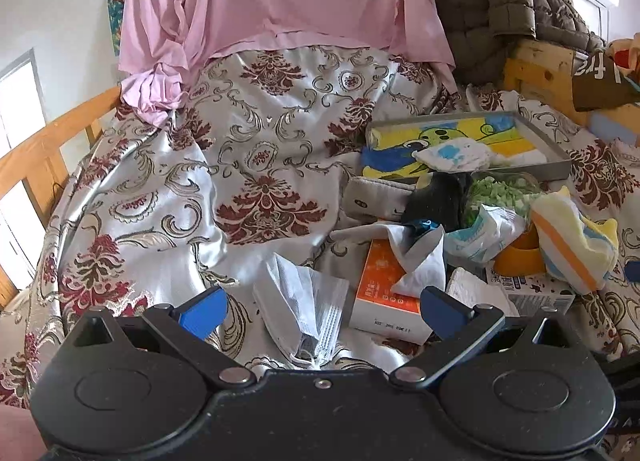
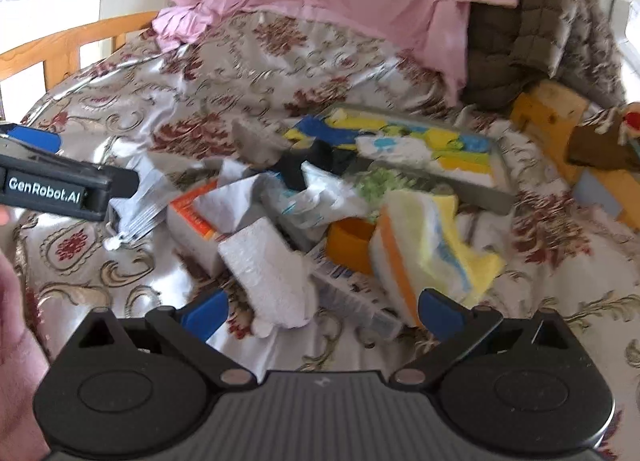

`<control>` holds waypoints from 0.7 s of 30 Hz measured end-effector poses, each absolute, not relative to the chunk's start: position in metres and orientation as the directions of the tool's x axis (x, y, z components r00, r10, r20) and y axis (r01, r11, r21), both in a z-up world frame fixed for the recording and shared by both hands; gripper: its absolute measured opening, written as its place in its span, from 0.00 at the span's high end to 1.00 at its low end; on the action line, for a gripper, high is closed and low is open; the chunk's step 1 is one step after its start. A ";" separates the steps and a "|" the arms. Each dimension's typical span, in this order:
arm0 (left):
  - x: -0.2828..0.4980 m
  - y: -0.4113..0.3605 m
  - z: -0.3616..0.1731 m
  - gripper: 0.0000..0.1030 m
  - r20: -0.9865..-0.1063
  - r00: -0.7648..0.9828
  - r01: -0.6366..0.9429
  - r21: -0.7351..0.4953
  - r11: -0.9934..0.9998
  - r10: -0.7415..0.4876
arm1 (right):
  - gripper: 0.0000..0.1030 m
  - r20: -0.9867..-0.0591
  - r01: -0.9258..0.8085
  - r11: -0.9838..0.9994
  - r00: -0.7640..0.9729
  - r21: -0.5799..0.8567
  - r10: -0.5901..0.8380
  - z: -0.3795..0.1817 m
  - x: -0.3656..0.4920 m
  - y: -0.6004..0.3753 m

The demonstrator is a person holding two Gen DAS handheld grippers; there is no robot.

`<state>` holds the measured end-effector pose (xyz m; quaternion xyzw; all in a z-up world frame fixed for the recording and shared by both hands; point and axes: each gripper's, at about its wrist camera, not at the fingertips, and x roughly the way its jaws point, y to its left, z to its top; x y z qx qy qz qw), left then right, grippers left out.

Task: Organize soft objects
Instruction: 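Move both open tools back over the remaining clutter, then grasp the grey face mask with the left tool while the right tool grasps the white foam piece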

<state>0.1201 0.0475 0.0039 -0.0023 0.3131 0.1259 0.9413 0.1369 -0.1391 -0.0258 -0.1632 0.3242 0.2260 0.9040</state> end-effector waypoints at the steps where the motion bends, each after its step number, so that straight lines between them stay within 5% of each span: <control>1: 0.121 0.050 0.003 0.01 -0.598 0.768 -0.242 0.065 0.968 0.231 | 0.00 -0.681 -0.549 0.826 0.653 -0.126 0.331 -0.028 0.140 -0.137; 11: 0.137 0.067 -0.009 0.01 -0.682 0.702 -0.285 -0.003 0.958 0.207 | 0.00 -0.736 -0.723 0.674 0.538 -0.152 0.412 -0.048 0.155 -0.112; 18: 0.168 0.095 -0.023 0.01 -0.795 0.606 -0.243 -0.154 0.958 0.026 | 0.00 -0.727 -0.695 0.718 0.513 -0.040 0.456 -0.058 0.173 -0.117; 21: 0.184 0.100 -0.026 0.01 -0.822 0.570 -0.188 -0.128 0.974 0.002 | 0.00 -0.737 -0.669 0.743 0.513 -0.022 0.440 -0.062 0.182 -0.118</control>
